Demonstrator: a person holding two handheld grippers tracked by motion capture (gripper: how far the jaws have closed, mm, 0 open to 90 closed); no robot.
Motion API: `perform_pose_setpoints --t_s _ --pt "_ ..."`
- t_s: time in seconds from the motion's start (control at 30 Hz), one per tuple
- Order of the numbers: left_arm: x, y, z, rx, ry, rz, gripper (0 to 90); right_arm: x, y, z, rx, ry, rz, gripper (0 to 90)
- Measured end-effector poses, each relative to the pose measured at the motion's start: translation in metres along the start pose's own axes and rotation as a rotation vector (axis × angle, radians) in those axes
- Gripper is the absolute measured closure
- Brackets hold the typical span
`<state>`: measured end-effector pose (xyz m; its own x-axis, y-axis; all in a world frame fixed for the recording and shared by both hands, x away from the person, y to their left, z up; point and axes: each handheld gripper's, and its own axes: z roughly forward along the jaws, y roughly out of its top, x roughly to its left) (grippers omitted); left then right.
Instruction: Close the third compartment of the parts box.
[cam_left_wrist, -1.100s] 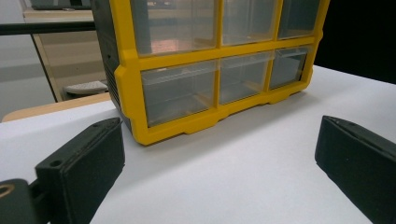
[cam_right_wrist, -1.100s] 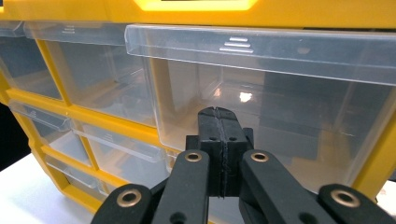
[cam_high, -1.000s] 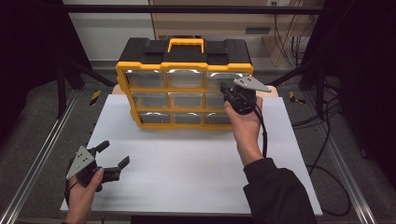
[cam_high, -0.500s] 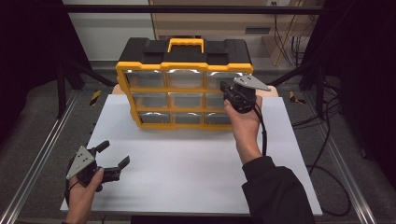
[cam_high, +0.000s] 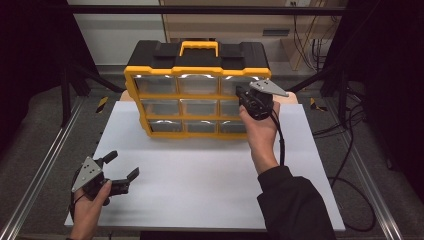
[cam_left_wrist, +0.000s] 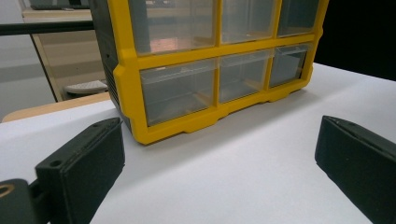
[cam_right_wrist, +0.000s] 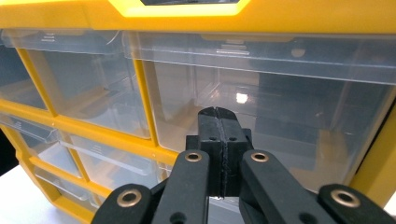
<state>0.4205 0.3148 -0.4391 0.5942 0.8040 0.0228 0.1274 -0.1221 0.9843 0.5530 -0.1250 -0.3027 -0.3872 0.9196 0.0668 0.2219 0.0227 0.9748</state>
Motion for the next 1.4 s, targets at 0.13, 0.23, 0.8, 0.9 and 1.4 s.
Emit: perform_pose_setpoints --t_s 0.13,0.23,0.8,0.9,1.4 --pt "0.0004 0.0 -0.0003 -0.002 0.0 -0.003 1.3 0.001 -0.0004 0.0018 0.002 -0.003 -0.009 90.0" --pt "0.0003 0.0 -0.0003 0.0 -0.001 -0.002 1.3 -0.0003 -0.0006 0.0029 -0.005 -0.006 -0.004 90.0" --pt "0.0006 -0.0002 0.0 0.0 -0.002 -0.004 1.3 -0.0005 -0.0004 0.0039 -0.007 -0.02 -0.009 90.0" --pt "0.0005 -0.0003 -0.0002 0.0 -0.001 -0.003 1.3 0.0006 -0.0006 0.004 -0.01 -0.029 -0.013 90.0" --pt "0.0009 0.0002 0.0005 0.001 0.002 -0.003 1.3 0.003 -0.0004 0.0035 -0.015 -0.046 -0.006 90.0"
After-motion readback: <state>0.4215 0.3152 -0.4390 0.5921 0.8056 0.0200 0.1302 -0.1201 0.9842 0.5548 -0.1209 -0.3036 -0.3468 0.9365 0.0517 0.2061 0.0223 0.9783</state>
